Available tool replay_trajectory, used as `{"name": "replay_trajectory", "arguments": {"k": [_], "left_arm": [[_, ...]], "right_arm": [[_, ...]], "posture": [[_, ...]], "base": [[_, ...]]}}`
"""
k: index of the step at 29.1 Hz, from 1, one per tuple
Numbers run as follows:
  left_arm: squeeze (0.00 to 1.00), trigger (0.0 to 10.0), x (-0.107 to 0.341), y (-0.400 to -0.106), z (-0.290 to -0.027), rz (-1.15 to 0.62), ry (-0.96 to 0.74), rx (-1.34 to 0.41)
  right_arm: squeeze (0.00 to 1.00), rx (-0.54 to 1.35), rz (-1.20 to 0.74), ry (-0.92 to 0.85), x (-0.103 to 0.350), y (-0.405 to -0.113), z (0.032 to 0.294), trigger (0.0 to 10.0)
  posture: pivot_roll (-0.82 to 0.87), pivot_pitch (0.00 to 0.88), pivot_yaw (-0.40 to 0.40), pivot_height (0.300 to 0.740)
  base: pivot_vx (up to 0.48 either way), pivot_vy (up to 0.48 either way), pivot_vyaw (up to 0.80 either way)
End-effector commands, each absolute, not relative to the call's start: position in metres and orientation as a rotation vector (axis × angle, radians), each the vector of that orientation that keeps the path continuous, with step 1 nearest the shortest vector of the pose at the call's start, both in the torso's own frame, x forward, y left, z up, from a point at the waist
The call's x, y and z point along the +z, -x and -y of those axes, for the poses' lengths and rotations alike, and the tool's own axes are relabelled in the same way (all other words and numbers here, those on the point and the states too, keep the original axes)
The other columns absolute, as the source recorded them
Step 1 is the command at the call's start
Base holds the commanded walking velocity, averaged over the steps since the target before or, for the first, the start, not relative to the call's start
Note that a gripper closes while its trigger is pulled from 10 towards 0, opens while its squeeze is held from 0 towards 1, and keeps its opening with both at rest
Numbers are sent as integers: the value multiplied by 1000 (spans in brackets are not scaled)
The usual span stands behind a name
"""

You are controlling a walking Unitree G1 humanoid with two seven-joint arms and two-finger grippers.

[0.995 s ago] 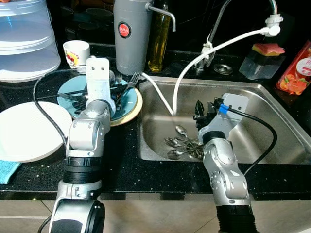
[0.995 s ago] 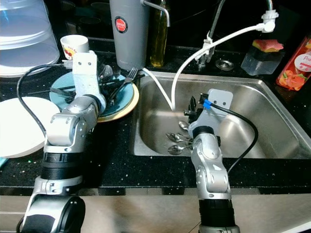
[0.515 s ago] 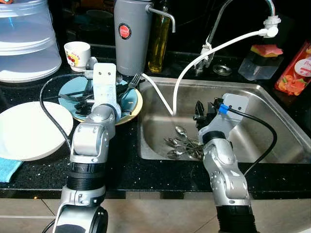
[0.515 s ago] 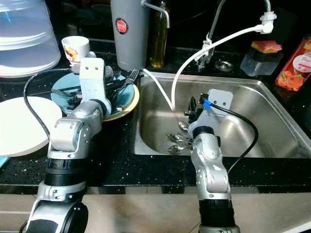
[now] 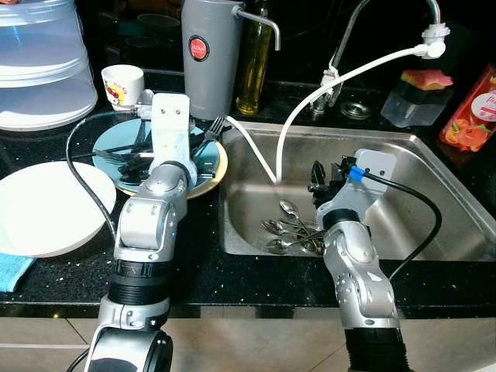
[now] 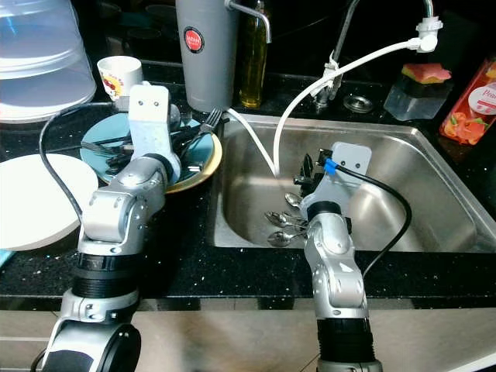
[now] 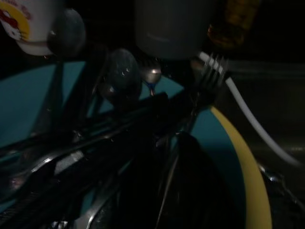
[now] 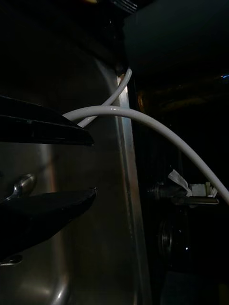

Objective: Kitchen organization

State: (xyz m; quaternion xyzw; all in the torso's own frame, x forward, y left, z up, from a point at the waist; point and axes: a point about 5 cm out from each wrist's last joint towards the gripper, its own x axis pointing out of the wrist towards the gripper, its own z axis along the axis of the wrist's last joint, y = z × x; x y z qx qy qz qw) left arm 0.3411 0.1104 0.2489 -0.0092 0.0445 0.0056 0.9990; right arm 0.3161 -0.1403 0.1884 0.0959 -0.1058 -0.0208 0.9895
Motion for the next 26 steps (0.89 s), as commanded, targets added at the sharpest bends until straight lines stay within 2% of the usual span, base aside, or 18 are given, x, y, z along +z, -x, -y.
{"name": "replay_trajectory", "arguments": {"k": [1,4,5,6,22,23,24,25,26], "left_arm": [[1000,10000,251,-339,-106,-99,38,18],[1000,10000,248,-334,-107,-133,46,51],[871,10000,245,-331,-108,-158,51,71],[0,10000,242,-328,-110,-178,49,93],[0,10000,225,-315,-109,-307,96,131],[0,4980,223,-314,-109,-333,132,136],[0,1608,223,-315,-109,-342,150,138],[0,0,223,-316,-110,-345,166,139],[0,0,224,-316,-110,-344,167,139]], "right_arm": [[0,-51,214,-193,188,-314,142,10000],[0,-51,213,-194,188,-314,142,10000],[0,-51,213,-194,188,-314,142,10000],[0,-51,212,-194,188,-314,142,10000],[0,-51,210,-197,187,-314,141,10000],[0,-51,210,-196,187,-314,141,10000],[0,-51,210,-196,187,-314,141,10000],[0,-51,210,-196,187,-314,142,10000],[0,-50,211,-196,187,-314,142,10000]], "posture": [[207,28,-89,740],[207,29,-88,740],[209,30,-87,740],[209,30,-87,740],[211,29,-85,740],[212,29,-86,740],[212,29,-87,740],[212,29,-87,740],[212,29,-87,740]], "base": [[0,0,0],[0,0,0],[0,0,0],[0,0,0],[0,0,0],[0,0,0],[0,0,0],[0,0,0],[0,0,0]]}}
